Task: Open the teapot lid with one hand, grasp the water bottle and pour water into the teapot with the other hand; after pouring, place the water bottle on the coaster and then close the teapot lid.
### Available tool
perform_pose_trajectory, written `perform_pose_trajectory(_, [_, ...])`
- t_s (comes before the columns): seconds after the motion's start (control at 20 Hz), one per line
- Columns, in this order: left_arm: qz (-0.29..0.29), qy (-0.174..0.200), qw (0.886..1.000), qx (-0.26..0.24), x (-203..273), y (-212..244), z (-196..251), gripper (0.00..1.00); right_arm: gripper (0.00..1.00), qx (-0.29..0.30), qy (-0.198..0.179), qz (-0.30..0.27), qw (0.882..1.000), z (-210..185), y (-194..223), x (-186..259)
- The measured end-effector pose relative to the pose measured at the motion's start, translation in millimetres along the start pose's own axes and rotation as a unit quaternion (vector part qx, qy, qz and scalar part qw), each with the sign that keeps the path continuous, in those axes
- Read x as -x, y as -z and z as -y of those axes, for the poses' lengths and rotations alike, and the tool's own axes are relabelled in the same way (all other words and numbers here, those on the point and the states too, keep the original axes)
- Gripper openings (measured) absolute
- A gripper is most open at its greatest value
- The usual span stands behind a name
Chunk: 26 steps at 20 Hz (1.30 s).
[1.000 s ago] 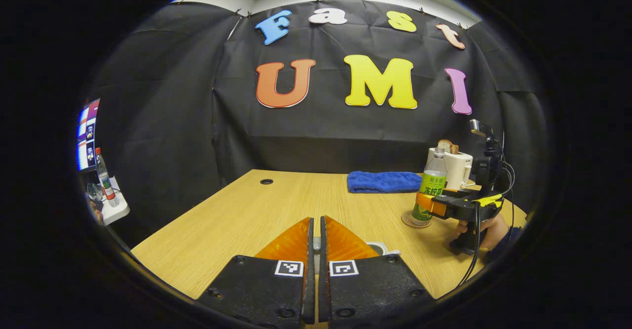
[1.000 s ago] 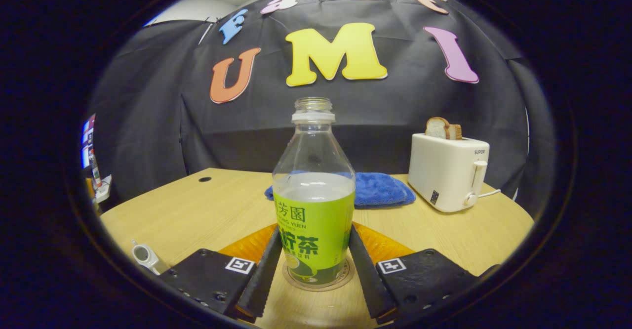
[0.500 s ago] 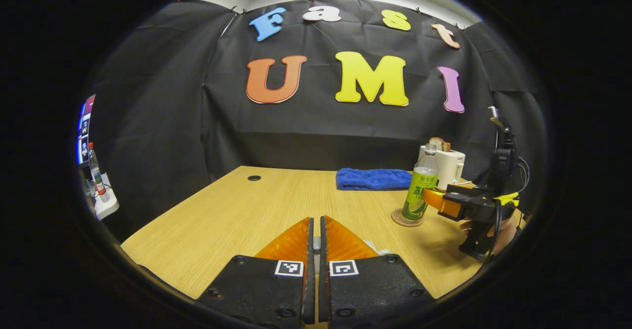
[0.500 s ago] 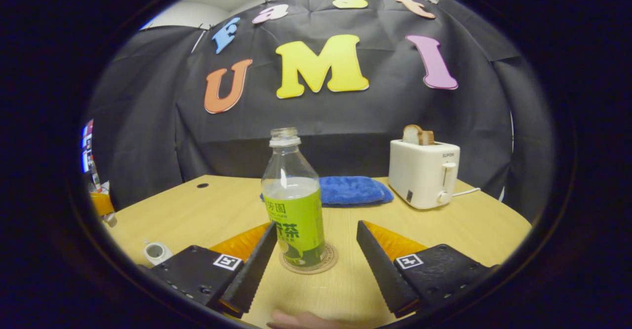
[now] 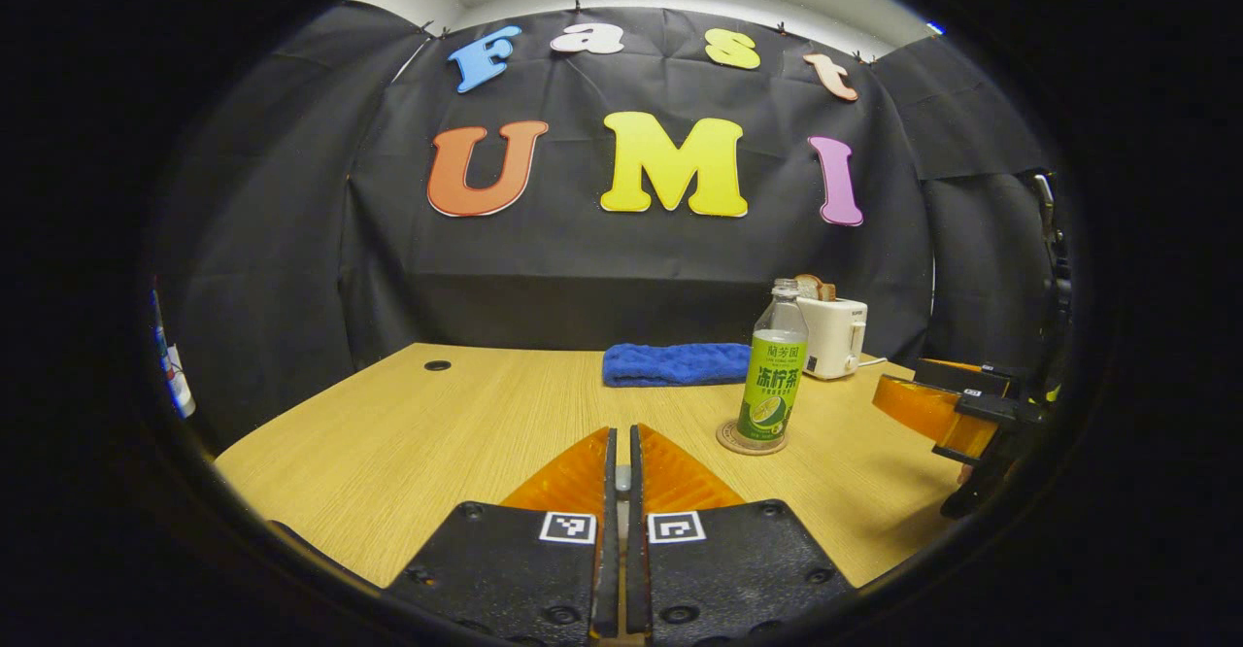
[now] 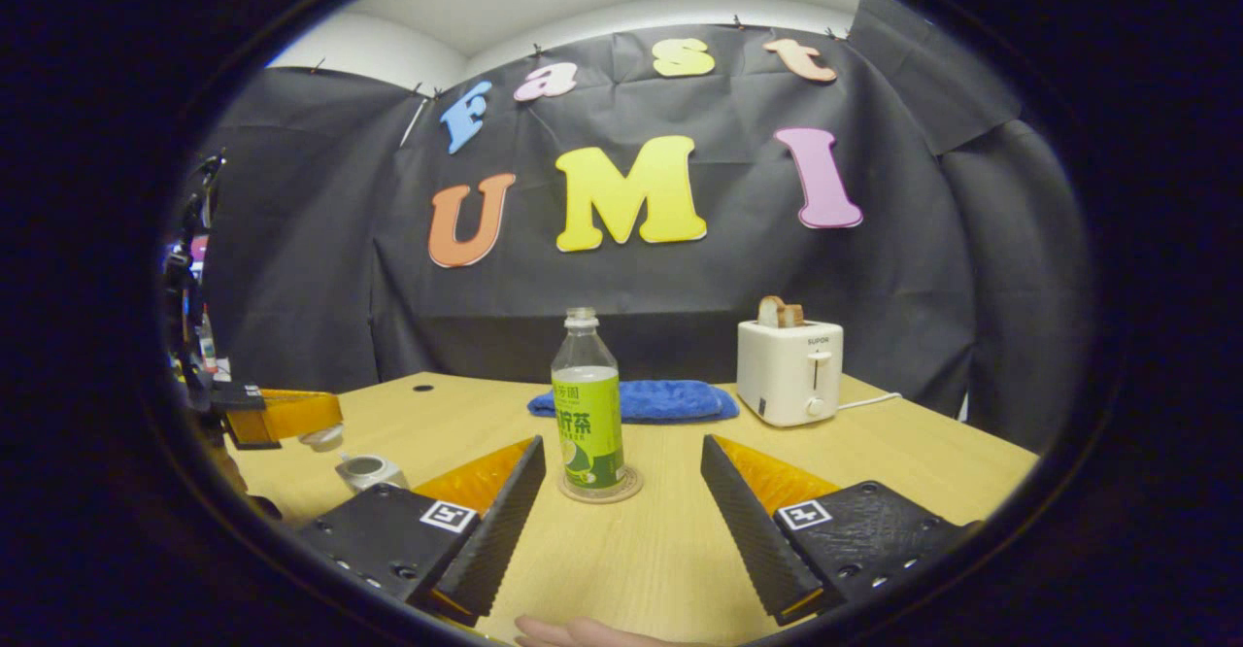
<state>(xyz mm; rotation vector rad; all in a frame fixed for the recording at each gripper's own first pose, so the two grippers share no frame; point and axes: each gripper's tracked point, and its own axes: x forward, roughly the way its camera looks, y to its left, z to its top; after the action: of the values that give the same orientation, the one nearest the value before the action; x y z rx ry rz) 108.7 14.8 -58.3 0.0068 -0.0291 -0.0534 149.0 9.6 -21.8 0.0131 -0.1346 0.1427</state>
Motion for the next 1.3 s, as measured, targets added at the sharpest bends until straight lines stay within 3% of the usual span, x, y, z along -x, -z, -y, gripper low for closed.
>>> perform_pose_trajectory(0.15, [0.008,0.002,1.000,-0.014,-1.0,1.3,7.7,0.06,0.96,-0.020,-0.013,0.012,1.000,4.3,0.8,12.4])
perform_pose_trajectory(0.6, [-0.014,-0.031,0.999,-0.032,-29.0,21.6,-6.0,0.06,0.93,0.007,-0.037,0.050,0.998,3.4,-6.3,32.5])
perform_pose_trajectory(0.65, [-0.018,-0.034,0.999,-0.035,-30.6,25.7,-7.2,0.06,0.96,0.012,-0.039,0.056,0.998,2.1,-7.7,33.7])
perform_pose_trajectory(0.75, [-0.021,-0.027,0.999,-0.032,-32.5,30.8,-3.8,0.05,0.93,0.020,-0.049,0.061,0.997,-4.8,-6.8,35.4])
perform_pose_trajectory(0.85, [-0.023,-0.020,0.999,-0.035,-35.0,34.1,2.7,0.06,0.96,0.023,-0.059,0.060,0.996,-11.2,-5.0,35.0])
perform_pose_trajectory(1.3, [-0.043,-0.029,0.998,-0.042,-36.6,43.9,6.0,0.10,0.96,0.018,-0.041,0.036,0.998,0.3,5.9,34.2])
